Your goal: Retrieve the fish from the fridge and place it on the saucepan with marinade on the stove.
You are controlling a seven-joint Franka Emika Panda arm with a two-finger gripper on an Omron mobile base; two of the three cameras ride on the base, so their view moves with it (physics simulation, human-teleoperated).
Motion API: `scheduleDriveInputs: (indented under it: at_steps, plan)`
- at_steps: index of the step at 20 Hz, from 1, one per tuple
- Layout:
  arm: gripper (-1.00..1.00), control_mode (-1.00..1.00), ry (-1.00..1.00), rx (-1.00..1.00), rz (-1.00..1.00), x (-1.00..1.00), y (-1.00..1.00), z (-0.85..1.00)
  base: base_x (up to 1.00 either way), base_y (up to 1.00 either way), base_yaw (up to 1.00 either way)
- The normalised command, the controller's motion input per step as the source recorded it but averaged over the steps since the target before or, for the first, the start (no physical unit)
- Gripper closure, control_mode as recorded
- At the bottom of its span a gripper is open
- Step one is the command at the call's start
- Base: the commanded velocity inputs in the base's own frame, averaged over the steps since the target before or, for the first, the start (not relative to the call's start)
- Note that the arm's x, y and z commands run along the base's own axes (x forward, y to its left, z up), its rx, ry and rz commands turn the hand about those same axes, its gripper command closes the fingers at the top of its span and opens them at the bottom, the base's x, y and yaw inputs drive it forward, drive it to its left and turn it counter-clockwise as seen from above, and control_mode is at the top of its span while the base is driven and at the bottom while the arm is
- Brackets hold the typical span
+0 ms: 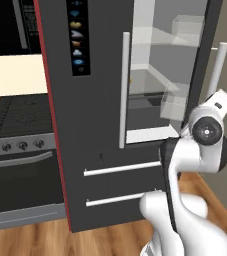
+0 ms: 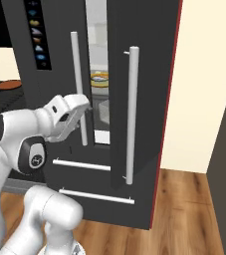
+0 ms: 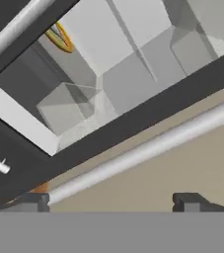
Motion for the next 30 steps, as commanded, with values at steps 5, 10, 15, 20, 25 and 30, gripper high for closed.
scheduleDriveInputs:
  at_steps: [5, 10, 15, 20, 25, 30]
  plan:
    - [-1.00, -1.00, 0.27, -0.39, -0.09, 0.09, 0.38, 0.00, 0.00, 0.00, 0.00]
    - [-1.00, -1.00, 0.09, -0.21, -0.02, 0.43, 0.09, -0.02, 0.00, 0.00, 0.00]
    - [-1.00, -1.00, 0.03, -0.11, -0.02, 0.54, 0.00, 0.01, 0.00, 0.00, 0.00]
    - [-1.00, -1.00, 0.12, -0.10, -0.03, 0.71, 0.00, 0.01, 0.00, 0.00, 0.00]
    - [-1.00, -1.00, 0.12, -0.09, -0.06, 0.56, -0.03, 0.15, 0.00, 0.00, 0.00]
    - [-1.00, -1.00, 0.01, -0.07, -0.13, 0.35, -0.23, 0.04, 0.00, 0.00, 0.00]
